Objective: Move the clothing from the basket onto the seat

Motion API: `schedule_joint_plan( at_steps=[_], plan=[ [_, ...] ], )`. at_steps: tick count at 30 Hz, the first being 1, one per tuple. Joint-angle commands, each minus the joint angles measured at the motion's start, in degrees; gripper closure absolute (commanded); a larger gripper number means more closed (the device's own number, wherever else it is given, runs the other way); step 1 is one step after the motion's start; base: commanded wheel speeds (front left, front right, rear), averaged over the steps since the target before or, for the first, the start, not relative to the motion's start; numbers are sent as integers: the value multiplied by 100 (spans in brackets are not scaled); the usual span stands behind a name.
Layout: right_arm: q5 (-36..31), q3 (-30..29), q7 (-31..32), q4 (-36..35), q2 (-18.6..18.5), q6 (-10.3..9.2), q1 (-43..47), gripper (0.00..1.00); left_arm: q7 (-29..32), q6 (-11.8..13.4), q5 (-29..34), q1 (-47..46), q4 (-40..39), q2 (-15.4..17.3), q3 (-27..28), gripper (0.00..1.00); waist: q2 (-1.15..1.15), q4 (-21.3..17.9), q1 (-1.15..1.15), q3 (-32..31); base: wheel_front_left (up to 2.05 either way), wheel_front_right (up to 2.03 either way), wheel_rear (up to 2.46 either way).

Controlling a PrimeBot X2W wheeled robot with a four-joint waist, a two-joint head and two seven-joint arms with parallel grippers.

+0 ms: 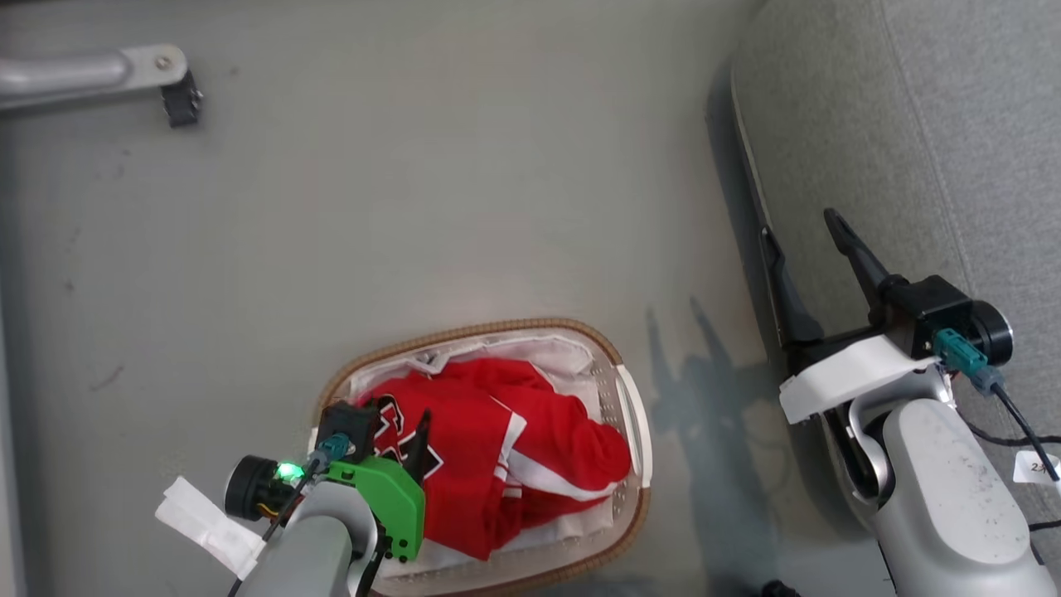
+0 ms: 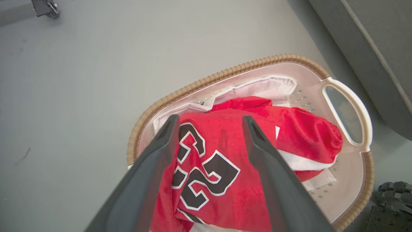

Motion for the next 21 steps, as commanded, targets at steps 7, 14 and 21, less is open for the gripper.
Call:
schedule_joint_plan(
  at_steps=[7, 14, 21],
  plan=[
    [-436, -21, -108, -168, -61, -4, -365, 0, -100, -20, -16, -504, 494, 26, -365, 0, 0, -299, -1, 1283, 0, 0, 0],
    [-572, -75, -136, -293, -53, -4, -511, 0, -120, -22, -9, -979, 729, 26, -475, 0, 0, -309, -1, 1797, 0, 0, 0],
    [-550, -48, -136, -326, 11, -4, -568, 0, -119, -22, 14, -1330, 1047, 25, -497, 0, 0, -350, -1, 2012, 0, 0, 0]
  ],
)
